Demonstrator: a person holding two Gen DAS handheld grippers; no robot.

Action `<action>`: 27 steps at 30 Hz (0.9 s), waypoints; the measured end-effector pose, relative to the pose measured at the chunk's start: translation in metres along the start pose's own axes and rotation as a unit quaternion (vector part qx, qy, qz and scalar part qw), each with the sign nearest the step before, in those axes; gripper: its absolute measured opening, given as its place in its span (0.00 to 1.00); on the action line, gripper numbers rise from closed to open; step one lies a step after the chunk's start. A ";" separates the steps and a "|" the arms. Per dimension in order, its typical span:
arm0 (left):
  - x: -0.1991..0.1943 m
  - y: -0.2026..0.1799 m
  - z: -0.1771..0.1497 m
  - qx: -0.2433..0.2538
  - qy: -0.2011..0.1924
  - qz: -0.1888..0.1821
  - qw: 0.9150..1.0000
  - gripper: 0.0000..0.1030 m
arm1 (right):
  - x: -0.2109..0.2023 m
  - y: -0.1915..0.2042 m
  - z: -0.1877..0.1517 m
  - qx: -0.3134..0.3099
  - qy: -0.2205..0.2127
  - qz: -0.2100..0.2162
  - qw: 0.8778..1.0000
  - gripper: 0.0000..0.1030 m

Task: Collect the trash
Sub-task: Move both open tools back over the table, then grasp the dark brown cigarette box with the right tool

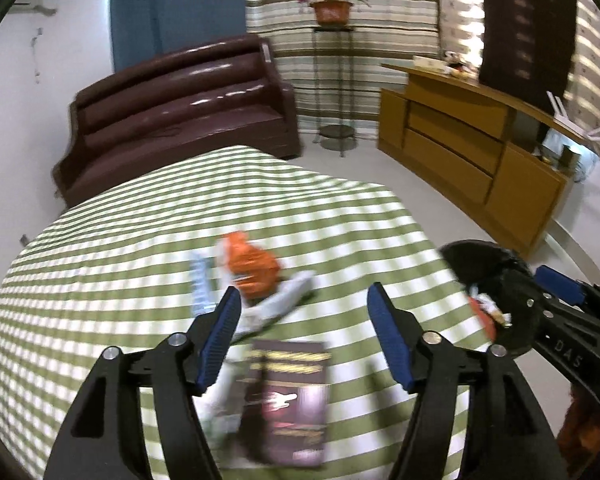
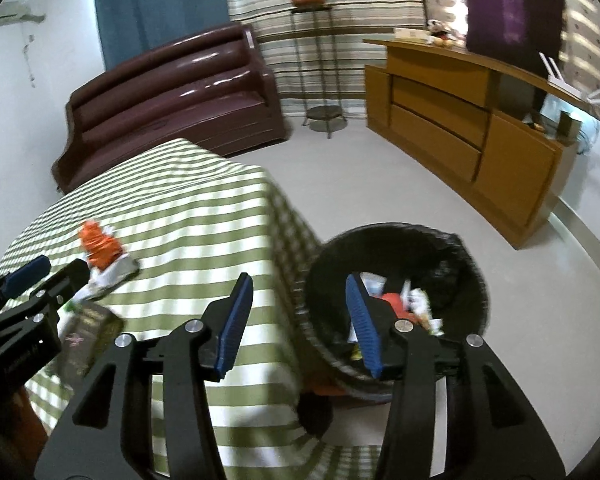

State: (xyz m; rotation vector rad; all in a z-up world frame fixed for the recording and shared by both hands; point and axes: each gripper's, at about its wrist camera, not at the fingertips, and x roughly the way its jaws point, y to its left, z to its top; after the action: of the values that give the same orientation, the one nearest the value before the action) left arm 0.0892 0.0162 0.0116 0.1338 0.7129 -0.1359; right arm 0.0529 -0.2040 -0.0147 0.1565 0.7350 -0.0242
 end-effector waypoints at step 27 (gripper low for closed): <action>-0.026 0.176 -0.060 -0.104 0.025 0.121 0.987 0.71 | 0.012 0.178 -0.044 -0.089 0.055 0.070 0.992 0.60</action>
State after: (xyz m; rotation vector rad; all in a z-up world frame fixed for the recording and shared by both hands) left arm 0.0611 0.2013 -0.0034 0.0234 0.7503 0.1742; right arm 0.0462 -0.0214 -0.0311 0.0382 0.8315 0.1856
